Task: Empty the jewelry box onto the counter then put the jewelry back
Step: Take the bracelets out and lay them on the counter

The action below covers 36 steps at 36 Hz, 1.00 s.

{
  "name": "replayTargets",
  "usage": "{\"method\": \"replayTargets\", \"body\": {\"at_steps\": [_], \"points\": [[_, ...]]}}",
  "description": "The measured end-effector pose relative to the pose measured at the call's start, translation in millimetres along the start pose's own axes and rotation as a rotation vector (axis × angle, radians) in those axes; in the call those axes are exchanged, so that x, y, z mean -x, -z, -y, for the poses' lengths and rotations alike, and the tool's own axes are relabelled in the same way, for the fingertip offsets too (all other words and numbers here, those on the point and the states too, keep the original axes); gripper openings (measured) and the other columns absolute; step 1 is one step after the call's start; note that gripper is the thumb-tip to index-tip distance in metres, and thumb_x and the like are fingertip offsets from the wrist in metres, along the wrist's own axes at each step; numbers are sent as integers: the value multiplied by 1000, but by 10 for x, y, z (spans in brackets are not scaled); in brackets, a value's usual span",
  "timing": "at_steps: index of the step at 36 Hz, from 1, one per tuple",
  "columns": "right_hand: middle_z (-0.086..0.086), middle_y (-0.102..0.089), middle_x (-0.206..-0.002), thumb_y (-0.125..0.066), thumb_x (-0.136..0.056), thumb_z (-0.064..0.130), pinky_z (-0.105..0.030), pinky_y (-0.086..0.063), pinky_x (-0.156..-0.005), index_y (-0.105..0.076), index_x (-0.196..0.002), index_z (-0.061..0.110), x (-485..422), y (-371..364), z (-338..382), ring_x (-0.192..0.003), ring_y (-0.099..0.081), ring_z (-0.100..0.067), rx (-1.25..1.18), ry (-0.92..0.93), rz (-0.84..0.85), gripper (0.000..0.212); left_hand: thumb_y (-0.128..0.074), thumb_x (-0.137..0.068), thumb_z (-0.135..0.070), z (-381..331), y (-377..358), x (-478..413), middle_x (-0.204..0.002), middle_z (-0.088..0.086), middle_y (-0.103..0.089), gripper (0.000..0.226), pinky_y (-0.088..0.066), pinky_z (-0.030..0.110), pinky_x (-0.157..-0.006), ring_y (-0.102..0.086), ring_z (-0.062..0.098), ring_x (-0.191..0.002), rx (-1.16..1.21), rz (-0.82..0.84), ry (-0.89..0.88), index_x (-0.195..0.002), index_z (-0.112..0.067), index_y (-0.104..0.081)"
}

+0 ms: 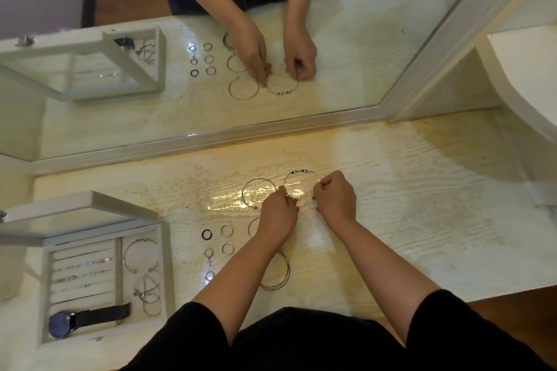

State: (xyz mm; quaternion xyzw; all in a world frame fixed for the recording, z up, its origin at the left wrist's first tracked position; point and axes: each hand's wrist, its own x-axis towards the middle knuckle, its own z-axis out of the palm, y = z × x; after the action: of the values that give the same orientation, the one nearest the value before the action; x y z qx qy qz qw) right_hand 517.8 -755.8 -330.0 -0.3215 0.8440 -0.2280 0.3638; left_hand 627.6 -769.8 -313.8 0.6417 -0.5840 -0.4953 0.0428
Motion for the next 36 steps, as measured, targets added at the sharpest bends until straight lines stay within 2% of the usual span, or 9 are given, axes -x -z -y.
{"method": "replayTargets", "body": {"at_steps": [5,8,10,13,15,20,26,33,36], "points": [[-13,-65,-92,-53,-88,13,-41,-54,-74,-52,-98,6,19,17,6,-79,-65,-32,-53,-8,3,12,-34,-92,0,7,-3,14,-101,21,-65,16,-42,26,-70,-62,27,-93,20,-2,5,-89,-3,-49],[-12,-64,-89,-54,-88,15,-44,-54,-75,-51,-97,5,58,30,19,-79,-65,-33,-95,-14,-6,14,-32,-93,0,30,5,26,-97,18,-66,23,-37,7,-53,-57,11,-75,71,-34,-1,-94,1,-55],[-11,-62,-86,-54,-88,15,-46,-54,-76,-52,-97,4,98,33,24,-79,-65,-33,-127,-11,-15,14,-31,-93,1,36,21,58,-90,12,-65,27,-38,3,-56,-57,11,-76,152,-71,-5,-91,-3,-58],[-4,-58,-80,-53,-88,13,-49,-54,-75,-52,-97,5,169,17,42,-80,-63,-30,-159,3,-12,12,-33,-91,4,27,75,123,-75,0,-60,32,-51,31,-84,-61,19,-82,301,-126,-16,-110,3,-58],[-1,-55,-77,-53,-88,13,-48,-54,-75,-52,-95,6,221,-13,64,-78,-61,-27,-174,19,4,10,-33,-91,5,45,120,164,-75,-3,-59,36,-53,34,-85,-62,16,-78,368,-147,-19,-122,4,-53],[1,-52,-75,-53,-87,13,-44,-54,-74,-49,-90,12,396,-141,135,-77,-60,-26,-177,82,56,4,-35,-89,6,180,245,249,-76,-4,-60,34,-46,3,-57,-60,3,-66,425,-195,-44,-112,0,-60],[5,-51,-68,-53,-87,12,-33,-47,-65,-49,-87,16,612,-352,196,-71,-56,-19,-154,149,96,5,-35,-88,6,406,409,388,-74,-4,-62,33,-43,4,-53,-60,4,-66,435,-225,-54,-100,-5,-64],[3,-52,-69,-52,-87,10,-39,-52,-69,-49,-86,18,870,-652,333,-78,-61,-24,-150,176,169,9,-36,-87,6,798,720,602,-72,-3,-62,34,-47,15,-55,-58,-7,-53,478,-300,-45,-88,-10,-66],[5,-51,-66,-52,-85,9,-34,-50,-67,-49,-86,18,1008,-834,406,-74,-59,-21,-146,211,210,10,-37,-87,7,1002,874,691,-71,-2,-62,33,-45,7,-53,-57,-6,-52,491,-345,-41,-86,-10,-66]]}}
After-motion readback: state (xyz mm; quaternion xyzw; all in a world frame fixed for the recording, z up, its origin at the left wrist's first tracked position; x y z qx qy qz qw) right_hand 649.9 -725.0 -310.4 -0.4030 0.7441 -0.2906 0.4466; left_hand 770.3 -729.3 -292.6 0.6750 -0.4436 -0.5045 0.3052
